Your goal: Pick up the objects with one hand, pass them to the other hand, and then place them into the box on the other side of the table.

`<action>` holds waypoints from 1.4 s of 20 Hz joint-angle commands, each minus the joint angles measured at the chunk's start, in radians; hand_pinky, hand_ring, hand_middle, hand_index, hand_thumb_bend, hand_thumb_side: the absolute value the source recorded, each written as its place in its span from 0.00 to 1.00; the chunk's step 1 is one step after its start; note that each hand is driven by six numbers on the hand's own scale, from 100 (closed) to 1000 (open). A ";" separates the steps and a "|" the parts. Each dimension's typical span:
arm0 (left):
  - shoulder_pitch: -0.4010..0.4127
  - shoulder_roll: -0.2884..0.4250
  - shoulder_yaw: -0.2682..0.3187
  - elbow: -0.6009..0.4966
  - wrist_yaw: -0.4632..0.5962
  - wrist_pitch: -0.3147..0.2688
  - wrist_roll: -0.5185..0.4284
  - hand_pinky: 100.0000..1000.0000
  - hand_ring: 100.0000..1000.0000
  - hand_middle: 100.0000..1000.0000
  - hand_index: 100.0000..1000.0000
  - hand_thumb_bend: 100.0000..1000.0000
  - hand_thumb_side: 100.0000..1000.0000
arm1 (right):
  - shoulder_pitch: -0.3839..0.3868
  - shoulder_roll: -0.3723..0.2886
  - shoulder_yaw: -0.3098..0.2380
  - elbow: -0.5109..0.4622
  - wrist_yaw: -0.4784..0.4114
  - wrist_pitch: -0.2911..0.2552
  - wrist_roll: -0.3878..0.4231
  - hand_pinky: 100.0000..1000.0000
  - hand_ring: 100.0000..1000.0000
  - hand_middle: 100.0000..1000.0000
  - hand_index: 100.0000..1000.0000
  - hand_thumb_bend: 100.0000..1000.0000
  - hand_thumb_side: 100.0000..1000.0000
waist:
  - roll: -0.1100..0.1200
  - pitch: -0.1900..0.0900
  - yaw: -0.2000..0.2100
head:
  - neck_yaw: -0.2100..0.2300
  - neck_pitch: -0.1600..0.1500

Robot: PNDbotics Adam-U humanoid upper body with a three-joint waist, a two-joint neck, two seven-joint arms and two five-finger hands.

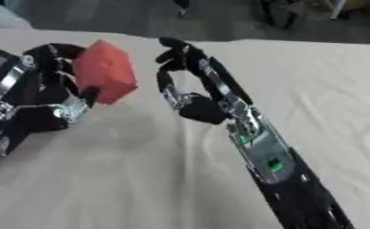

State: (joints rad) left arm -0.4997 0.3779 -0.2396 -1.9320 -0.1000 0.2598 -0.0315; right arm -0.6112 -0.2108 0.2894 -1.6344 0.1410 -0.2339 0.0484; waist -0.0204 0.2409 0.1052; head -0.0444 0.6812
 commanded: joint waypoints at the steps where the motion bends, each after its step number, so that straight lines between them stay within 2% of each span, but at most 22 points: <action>1: -0.005 0.011 0.046 -0.024 -0.003 0.003 0.040 0.44 0.55 0.29 0.26 0.00 0.01 | -0.011 -0.018 -0.017 -0.027 0.001 0.009 -0.040 0.75 0.66 0.64 0.89 0.00 0.46 | 0.002 -0.011 0.002 | -0.004 0.008; 3: -0.003 0.007 0.075 -0.022 0.001 0.010 0.075 0.45 0.55 0.30 0.27 0.00 0.02 | -0.009 -0.021 -0.018 -0.022 0.007 0.029 -0.045 0.75 0.65 0.62 0.88 0.00 0.63 | 0.002 -0.011 0.004 | -0.002 0.012; 4: -0.002 0.005 0.092 -0.018 0.006 0.015 0.098 0.45 0.55 0.31 0.28 0.00 0.01 | -0.009 -0.021 -0.018 -0.019 0.011 0.041 -0.044 0.75 0.65 0.62 0.88 0.00 0.64 | 0.002 -0.011 0.005 | -0.001 0.013; 9: 0.005 -0.005 0.172 0.009 0.010 0.028 0.231 0.46 0.55 0.32 0.29 0.00 0.03 | -0.008 -0.021 -0.022 -0.023 -0.001 0.071 -0.062 0.75 0.65 0.62 0.86 0.00 0.61 | 0.002 -0.012 0.009 | -0.002 0.011; 12: 0.008 -0.013 0.235 0.038 -0.023 0.061 0.332 0.46 0.55 0.32 0.29 0.00 0.03 | -0.007 -0.021 -0.028 -0.030 -0.009 0.072 -0.089 0.74 0.65 0.61 0.84 0.00 0.58 | 0.001 -0.015 0.012 | 0.005 0.004; 16: 0.009 -0.019 0.281 0.077 -0.071 0.118 0.427 0.46 0.55 0.32 0.29 0.00 0.01 | -0.005 -0.023 -0.029 -0.033 -0.010 0.067 -0.116 0.74 0.64 0.59 0.82 0.00 0.54 | 0.001 -0.016 0.015 | 0.016 0.009; 22: 0.007 -0.024 0.326 0.115 -0.147 0.202 0.492 0.46 0.56 0.33 0.30 0.00 0.00 | -0.004 -0.025 -0.032 -0.034 -0.017 0.065 -0.153 0.73 0.63 0.58 0.81 0.00 0.55 | 0.002 -0.015 0.016 | 0.041 0.002; 28: 0.006 -0.029 0.366 0.190 -0.188 0.276 0.514 0.49 0.58 0.36 0.33 0.00 0.00 | -0.002 -0.023 -0.036 -0.036 -0.011 0.066 -0.173 0.73 0.62 0.57 0.81 0.00 0.56 | 0.002 -0.021 0.018 | 0.064 0.004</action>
State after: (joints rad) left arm -0.4823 0.3382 0.1103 -1.7451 -0.2768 0.5211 0.4789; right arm -0.6010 -0.2185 0.2622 -1.6454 0.1284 -0.1669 -0.1174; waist -0.0204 0.2406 0.1227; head 0.0117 0.6915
